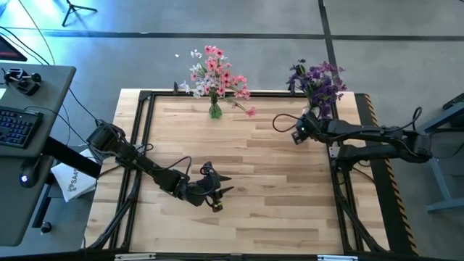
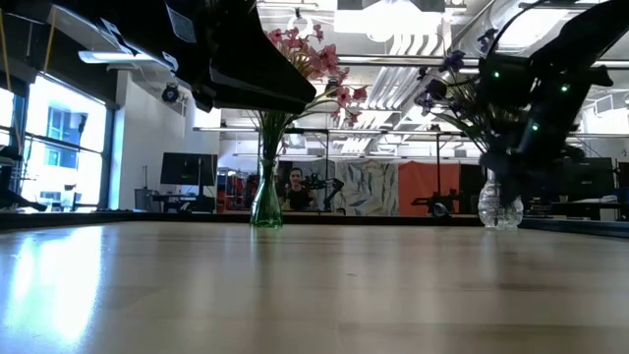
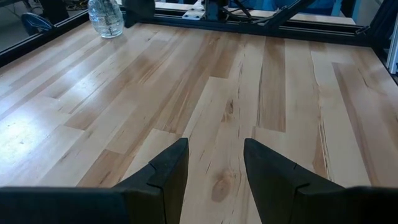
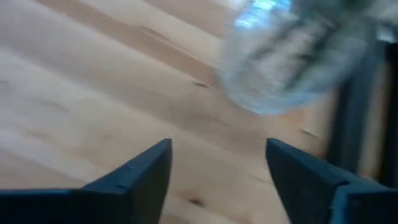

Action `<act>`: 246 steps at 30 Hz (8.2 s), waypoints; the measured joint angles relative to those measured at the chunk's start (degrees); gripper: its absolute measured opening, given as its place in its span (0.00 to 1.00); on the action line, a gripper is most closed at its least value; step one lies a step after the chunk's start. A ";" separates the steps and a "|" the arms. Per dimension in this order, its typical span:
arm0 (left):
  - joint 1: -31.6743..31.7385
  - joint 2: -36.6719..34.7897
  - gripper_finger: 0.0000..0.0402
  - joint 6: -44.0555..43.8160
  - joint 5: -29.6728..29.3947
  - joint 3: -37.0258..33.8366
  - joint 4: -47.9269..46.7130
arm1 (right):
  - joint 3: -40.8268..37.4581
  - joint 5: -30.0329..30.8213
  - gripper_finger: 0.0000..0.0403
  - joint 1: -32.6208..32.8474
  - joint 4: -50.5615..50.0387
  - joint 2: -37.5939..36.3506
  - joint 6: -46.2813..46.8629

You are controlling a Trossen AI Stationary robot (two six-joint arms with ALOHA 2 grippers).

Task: Sort flowers into vase by color
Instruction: Put the purple flowers into the transparent vase, then return to Home Position

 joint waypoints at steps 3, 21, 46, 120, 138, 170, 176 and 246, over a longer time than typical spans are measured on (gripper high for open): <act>0.02 0.00 0.36 -0.03 0.00 0.00 0.10 | -0.03 4.83 0.72 -0.01 -3.61 0.02 3.22; -0.03 0.00 0.36 -0.12 0.39 0.00 0.17 | -0.01 11.82 0.84 -8.32 19.62 0.02 -10.50; -0.03 0.00 0.36 0.00 0.55 0.00 0.20 | -0.01 -5.02 0.45 -8.86 26.01 -0.94 -18.76; 30.94 -98.50 0.00 18.27 39.02 -47.82 -19.16 | -23.46 -38.96 0.00 19.55 33.93 -59.45 -26.57; 30.94 -94.68 0.00 17.26 38.75 -47.82 -19.08 | -25.43 -33.50 0.00 19.99 34.99 -55.45 -23.60; 30.94 -94.68 0.00 16.62 38.69 -47.82 -19.08 | -25.47 -33.60 0.00 19.99 35.03 -55.45 -23.61; 30.94 -94.68 0.00 16.60 38.69 -47.82 -19.08 | -25.47 -33.62 0.00 19.99 35.03 -55.45 -23.61; 30.92 -94.68 0.00 16.62 38.71 -47.82 -19.10 | -25.49 -33.60 0.00 20.02 35.05 -55.43 -23.61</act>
